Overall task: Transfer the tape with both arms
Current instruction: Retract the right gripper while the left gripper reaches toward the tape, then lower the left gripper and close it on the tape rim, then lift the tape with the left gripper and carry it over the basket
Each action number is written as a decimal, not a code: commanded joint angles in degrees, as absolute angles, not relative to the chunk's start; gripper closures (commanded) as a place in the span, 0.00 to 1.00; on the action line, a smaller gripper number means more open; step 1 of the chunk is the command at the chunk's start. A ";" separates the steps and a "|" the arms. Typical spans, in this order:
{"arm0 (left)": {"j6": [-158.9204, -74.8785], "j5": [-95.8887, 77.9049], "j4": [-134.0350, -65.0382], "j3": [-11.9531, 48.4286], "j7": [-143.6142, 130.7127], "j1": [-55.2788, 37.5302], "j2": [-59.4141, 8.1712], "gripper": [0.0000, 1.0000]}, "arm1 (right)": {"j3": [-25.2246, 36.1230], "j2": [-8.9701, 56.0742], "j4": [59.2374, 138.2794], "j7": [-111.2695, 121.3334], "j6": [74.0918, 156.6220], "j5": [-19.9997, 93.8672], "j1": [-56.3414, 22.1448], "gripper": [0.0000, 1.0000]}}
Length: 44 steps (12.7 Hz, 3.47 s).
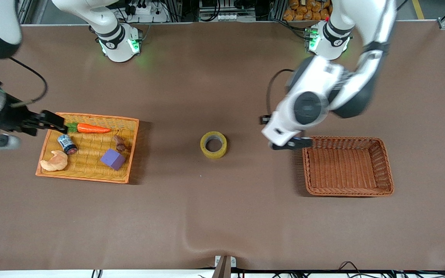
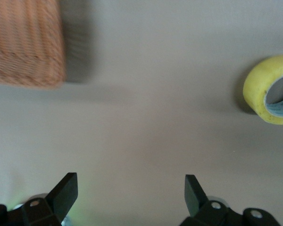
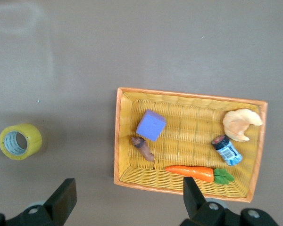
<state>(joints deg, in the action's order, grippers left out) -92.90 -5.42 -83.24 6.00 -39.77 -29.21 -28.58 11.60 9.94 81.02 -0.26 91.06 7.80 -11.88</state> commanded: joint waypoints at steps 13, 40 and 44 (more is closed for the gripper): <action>-122.78 1.82 -80.42 3.78 -91.73 -43.59 -42.80 0.00 | -1.58 0.79 88.51 6.17 87.54 -1.76 5.71 0.00; -128.06 3.52 -80.51 3.60 -96.50 -45.09 -47.73 1.00 | -1.14 3.25 86.40 3.08 85.87 -0.70 7.04 0.00; -121.49 3.43 -80.51 3.60 -96.50 -44.21 -42.64 1.00 | -1.23 3.34 86.40 3.16 85.52 -0.79 7.12 0.00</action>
